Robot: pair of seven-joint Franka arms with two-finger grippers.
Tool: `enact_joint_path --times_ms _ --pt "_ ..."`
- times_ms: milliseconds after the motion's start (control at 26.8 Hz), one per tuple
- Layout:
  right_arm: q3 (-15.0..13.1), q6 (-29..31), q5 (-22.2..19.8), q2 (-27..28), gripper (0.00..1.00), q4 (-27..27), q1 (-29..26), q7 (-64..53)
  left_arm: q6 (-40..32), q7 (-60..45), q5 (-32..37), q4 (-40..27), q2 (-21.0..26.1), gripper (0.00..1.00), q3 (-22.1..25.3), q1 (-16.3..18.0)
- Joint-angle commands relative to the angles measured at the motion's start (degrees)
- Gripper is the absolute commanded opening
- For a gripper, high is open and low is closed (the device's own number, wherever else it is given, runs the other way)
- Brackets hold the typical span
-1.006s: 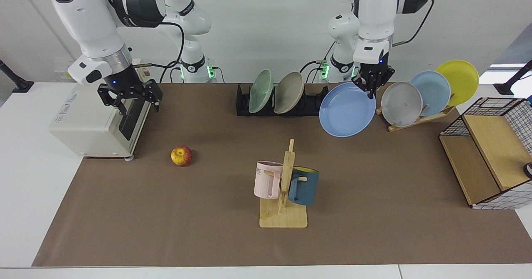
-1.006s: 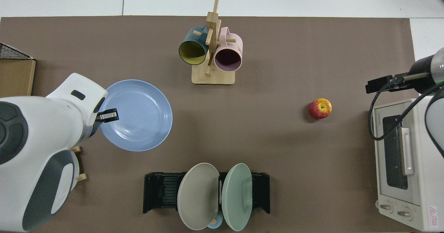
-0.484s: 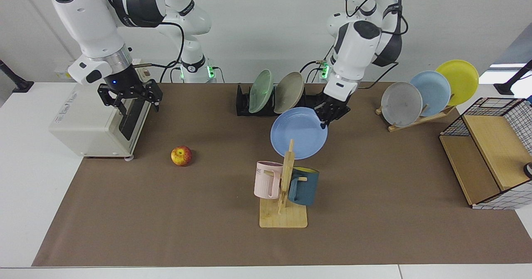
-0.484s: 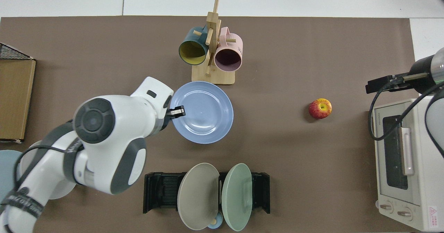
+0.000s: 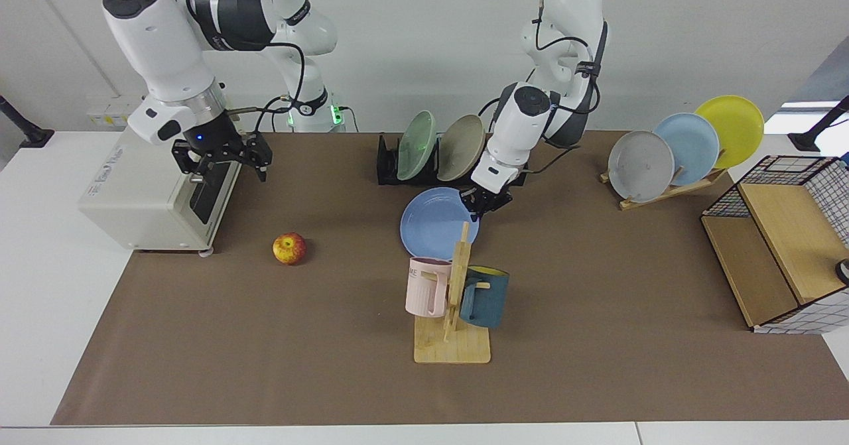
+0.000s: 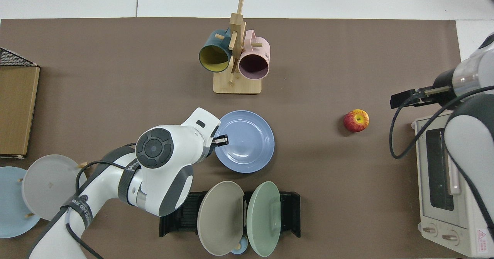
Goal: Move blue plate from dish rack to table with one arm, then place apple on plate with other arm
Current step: 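Lower the blue plate onto the table while the right gripper grasps the apple, then release the plate and retract the left gripper while the right lifts the apple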
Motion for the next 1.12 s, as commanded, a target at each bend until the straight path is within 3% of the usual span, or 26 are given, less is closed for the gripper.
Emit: enact_joint_path --times_ms 0,37,149,298,373,410,708,932,1081 --pt "0.1 8.8 -0.1 -0.4 1.0 -9.7 1.5 3.7 1.7 0.8 -0.7 -4.3 -2.9 0.0 0.8 -0.9" --pt "0.1 10.8 -0.2 -0.2 1.0 -11.0 1.8 3.7 1.8 0.5 -0.7 -4.4 -3.0 0.0 0.8 -0.9" --pt "0.1 15.0 -0.4 1.3 1.0 -13.6 2.3 3.7 2.7 -0.3 -0.7 -4.2 -2.7 0.3 0.8 -1.1" --pt "0.1 17.4 -0.7 4.0 1.0 -14.4 2.3 3.7 3.8 -1.2 -0.7 -4.2 -2.5 0.59 0.8 -1.0" --pt "0.0 18.3 -0.9 5.0 1.0 -14.5 2.3 3.6 3.8 -1.5 -0.7 -3.9 -2.2 0.81 1.0 -0.9" --pt "0.1 18.9 -0.9 5.7 1.0 -14.6 2.3 3.5 3.8 -1.3 -0.7 -3.7 -2.0 0.97 1.1 -0.8" --pt "0.0 25.3 -0.9 9.9 1.0 -16.2 1.9 3.2 0.3 -0.8 -0.6 -0.9 -1.7 0.99 2.8 -0.1" --pt "0.0 25.5 -1.0 12.0 1.0 -16.2 1.9 3.3 -14.4 0.4 6.1 6.0 -3.0 0.99 6.0 0.6" --pt "0.0 27.4 -1.1 13.8 1.0 -16.3 1.7 3.2 -23.3 4.6 7.3 9.6 -5.2 1.0 6.5 3.9"
